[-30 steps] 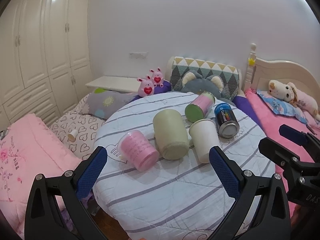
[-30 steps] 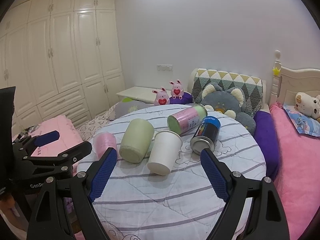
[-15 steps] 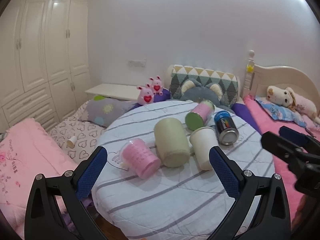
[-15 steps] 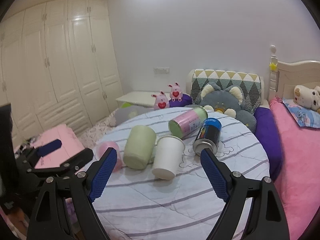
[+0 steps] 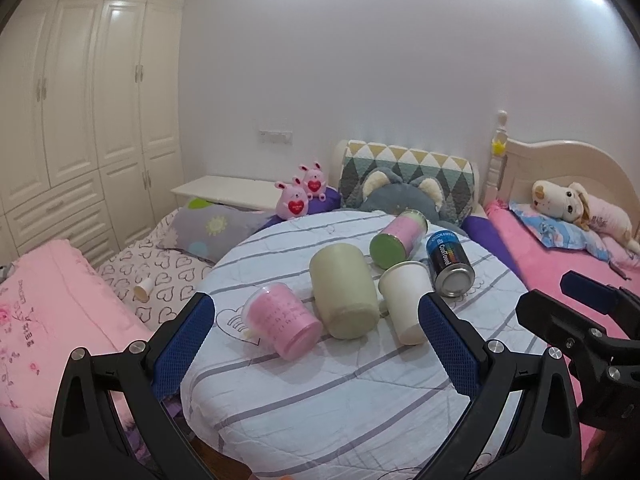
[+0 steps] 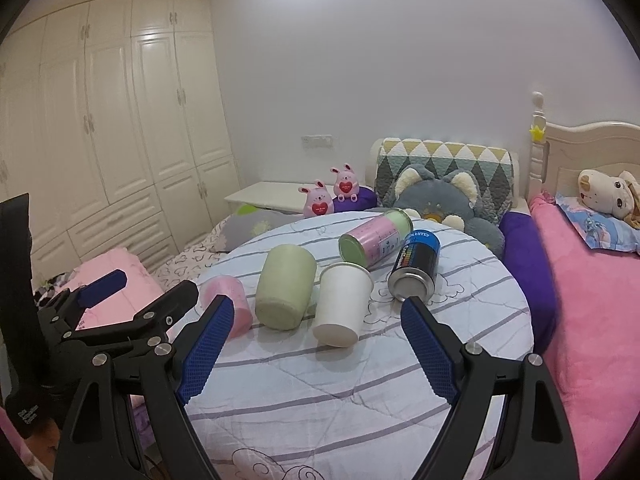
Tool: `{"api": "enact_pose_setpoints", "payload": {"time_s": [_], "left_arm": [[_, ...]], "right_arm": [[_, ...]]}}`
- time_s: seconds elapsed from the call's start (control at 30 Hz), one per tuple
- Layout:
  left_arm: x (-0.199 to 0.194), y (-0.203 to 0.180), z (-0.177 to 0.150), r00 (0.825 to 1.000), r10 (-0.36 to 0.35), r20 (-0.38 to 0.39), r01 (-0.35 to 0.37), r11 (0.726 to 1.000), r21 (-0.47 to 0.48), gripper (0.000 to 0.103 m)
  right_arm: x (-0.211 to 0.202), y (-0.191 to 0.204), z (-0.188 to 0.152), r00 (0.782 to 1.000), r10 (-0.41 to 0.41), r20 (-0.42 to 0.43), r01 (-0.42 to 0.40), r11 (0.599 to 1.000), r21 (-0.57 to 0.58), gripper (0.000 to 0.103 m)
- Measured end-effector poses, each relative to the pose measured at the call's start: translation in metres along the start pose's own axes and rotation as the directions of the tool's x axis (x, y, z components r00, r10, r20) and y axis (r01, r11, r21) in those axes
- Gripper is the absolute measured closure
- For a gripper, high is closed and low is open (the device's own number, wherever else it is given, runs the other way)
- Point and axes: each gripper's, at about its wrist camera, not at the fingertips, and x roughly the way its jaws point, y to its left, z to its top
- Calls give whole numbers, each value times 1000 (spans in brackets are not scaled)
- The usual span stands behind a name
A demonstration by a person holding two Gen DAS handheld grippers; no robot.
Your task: Flip cup upright
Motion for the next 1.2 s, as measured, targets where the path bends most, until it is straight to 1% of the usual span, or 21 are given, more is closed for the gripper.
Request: {"api": "enact_pose_setpoints", "payload": {"time_s": [0.23, 0.4, 0.6, 1.2], "left_arm": [[-7, 0, 1, 1000, -26, 7, 27, 1000, -14, 0], [-8, -4, 0, 999, -36, 0, 36, 999, 2, 0], [-10, -5, 0, 999, -39, -2, 39, 999, 8, 0], [-5, -9, -3, 999, -43, -9, 43, 999, 21, 0]], "right_arm": [[-7, 3, -3, 1000, -14, 0, 14, 1000, 9, 16], [-12, 4, -4, 1000, -20, 9, 19, 1000, 7, 16], [-16, 5, -3, 1000, -19, 24, 19, 1000, 14, 16], [-17, 4, -1, 999, -20, 27, 19, 999, 30, 16]]}}
